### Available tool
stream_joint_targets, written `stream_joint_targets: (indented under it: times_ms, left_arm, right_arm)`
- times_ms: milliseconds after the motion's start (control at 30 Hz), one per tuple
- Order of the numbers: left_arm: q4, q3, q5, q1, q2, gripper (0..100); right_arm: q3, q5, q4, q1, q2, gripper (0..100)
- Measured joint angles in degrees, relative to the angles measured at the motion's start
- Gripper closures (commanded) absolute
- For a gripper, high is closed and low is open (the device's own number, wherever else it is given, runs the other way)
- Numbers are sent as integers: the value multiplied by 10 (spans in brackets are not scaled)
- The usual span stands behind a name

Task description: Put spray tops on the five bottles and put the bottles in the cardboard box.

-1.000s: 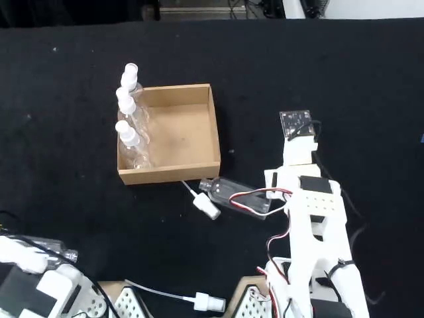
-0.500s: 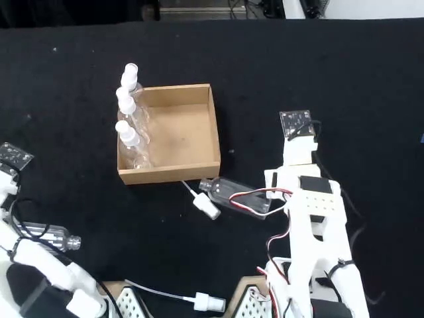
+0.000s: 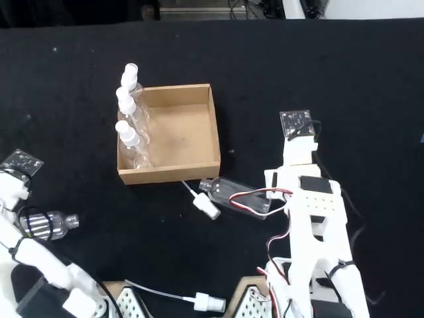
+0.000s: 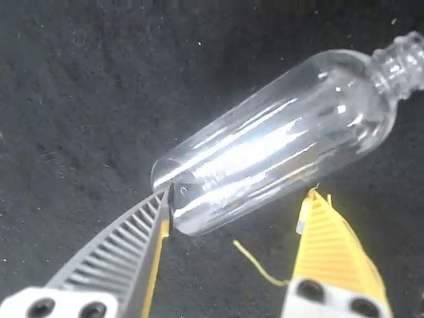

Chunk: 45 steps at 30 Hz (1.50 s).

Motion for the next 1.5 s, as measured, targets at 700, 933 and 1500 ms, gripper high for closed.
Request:
stream_joint_targets:
  times_ms: [700,933,1500]
  left_arm:
    - [-155,83,0,-17,3,714]
    - [-197,101,0,-17,3,718]
    - [-199,136,4,7,3,908]
  right_arm:
    - [0,0,0,0,0,826]
    - [0,0,0,0,0,826]
    - [0,0,0,0,0,826]
